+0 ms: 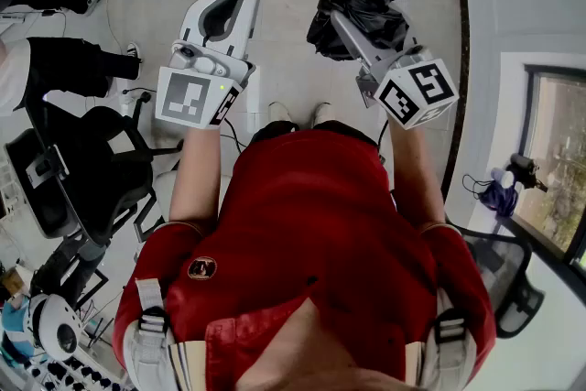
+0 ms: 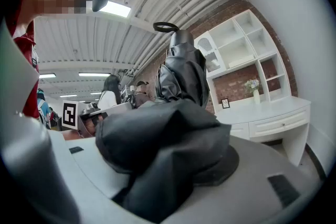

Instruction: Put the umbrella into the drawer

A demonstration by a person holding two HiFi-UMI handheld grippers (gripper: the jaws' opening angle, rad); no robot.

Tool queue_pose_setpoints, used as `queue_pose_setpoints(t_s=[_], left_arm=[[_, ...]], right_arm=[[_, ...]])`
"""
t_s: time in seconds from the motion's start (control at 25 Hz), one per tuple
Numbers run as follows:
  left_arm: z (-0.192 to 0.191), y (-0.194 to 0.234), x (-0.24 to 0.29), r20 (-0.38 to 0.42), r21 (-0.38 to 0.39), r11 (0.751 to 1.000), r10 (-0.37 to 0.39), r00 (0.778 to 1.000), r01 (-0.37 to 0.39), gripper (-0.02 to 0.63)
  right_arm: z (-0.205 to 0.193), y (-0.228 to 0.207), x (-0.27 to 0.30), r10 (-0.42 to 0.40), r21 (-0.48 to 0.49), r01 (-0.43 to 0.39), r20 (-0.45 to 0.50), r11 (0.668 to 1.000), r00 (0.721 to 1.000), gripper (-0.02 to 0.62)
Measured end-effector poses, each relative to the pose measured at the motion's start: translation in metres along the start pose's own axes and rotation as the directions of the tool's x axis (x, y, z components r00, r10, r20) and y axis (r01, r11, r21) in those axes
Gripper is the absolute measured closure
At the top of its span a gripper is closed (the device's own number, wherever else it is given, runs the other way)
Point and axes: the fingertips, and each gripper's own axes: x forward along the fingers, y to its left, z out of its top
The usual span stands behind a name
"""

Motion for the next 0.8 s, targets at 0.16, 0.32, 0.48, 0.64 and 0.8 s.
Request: queue_pose_setpoints(t_s=[0.16,0.32,0.48,0.64,0.8], left_arm=[[0.000,0.000,0.001,0.003,0.000,1.000,-0.003,1.000,0.003,0.600],[0.002,0.003,0.001,0.007,-0.002,1.000,-0.001,1.000,0.001,0.600],[0.002,0.010,-0.009,0.012,-0.011,1.000,0.005,1.000,-0.005,0.600],[-0.002,0.032,-0.025,0.025,-0.029,0.999,0.018,1.000,-0.017,0.600],[-0.009,0.051,-0.028,0.024,-0.043,0.999,0.017,1.000,-0.016,0.600]], right_arm=[[0.000,0.001,0.002,-0.004,-0.022,0.004,-0.007,1.000,1.000,0.337],[0.001,0.001,0.002,-0.005,-0.017,0.005,-0.009,1.000,1.000,0.334],[-0.003,-0.001,0.001,-0.038,-0.012,0.038,-0.022,0.999,0.999,0.334],[-0.008,0.000,0.007,-0.085,-0.002,0.085,-0.029,0.996,0.996,0.334],[-0.012,-0.006,0.016,-0.128,0.002,0.128,-0.034,0.992,0.991,0.334]])
